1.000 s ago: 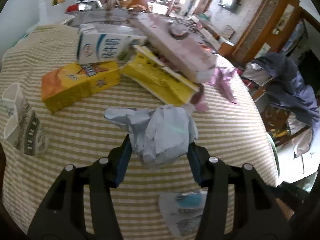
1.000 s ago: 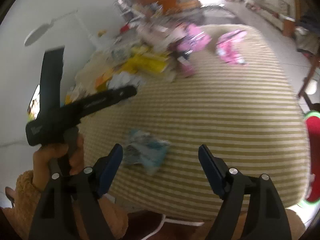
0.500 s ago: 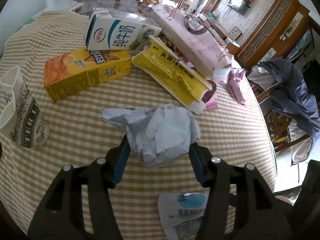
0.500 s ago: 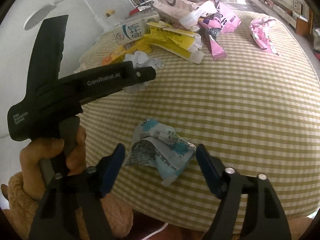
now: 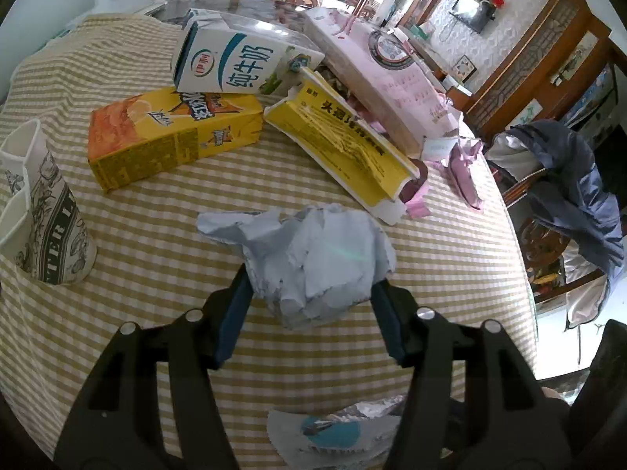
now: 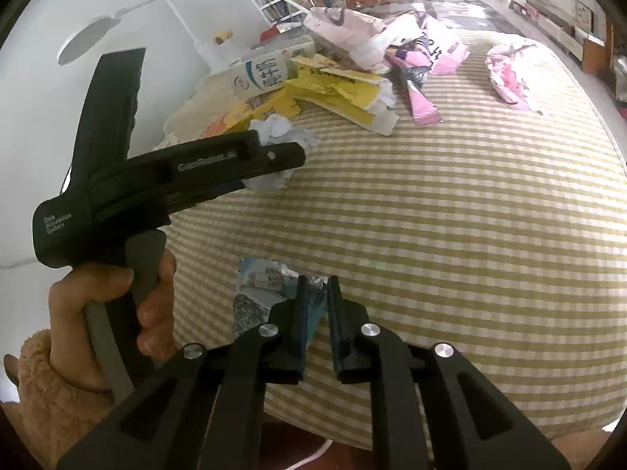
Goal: Collect trash
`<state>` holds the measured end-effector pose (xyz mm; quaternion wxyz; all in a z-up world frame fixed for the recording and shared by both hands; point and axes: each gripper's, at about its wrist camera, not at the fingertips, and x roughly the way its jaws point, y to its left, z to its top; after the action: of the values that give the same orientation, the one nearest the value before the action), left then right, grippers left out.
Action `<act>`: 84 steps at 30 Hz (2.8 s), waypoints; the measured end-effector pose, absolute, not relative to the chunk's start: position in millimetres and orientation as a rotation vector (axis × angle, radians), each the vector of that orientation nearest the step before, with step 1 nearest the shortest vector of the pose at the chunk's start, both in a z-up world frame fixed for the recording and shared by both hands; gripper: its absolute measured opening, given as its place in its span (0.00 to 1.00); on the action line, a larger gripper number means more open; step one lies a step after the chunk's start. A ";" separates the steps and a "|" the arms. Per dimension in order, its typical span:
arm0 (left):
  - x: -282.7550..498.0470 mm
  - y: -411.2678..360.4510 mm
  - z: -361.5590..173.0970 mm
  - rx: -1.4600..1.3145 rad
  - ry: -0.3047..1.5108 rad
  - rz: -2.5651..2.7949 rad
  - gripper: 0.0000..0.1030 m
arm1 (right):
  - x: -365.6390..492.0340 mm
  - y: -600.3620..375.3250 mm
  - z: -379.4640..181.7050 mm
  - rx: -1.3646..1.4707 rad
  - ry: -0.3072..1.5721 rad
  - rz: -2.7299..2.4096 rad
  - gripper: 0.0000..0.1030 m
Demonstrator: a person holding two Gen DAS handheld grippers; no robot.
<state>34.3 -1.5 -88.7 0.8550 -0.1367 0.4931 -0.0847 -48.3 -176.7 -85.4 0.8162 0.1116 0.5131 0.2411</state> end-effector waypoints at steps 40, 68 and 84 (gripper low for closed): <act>32.9 13.9 -74.3 -0.340 0.975 -0.155 0.54 | -59.6 -186.2 -47.3 0.161 0.972 0.446 0.29; -11.6 -182.5 -1.8 -0.201 0.928 -0.630 0.54 | -135.5 -433.2 7.2 0.487 0.700 -0.045 0.30; -2.0 -340.4 -33.8 0.118 1.025 -0.932 0.54 | -159.3 -522.4 -62.6 0.662 0.762 -0.280 0.31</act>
<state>-2.0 -340.4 -33.8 0.7681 0.0542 0.4721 -0.4292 -159.3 -522.4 -62.6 0.8660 0.3159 0.3638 -0.1335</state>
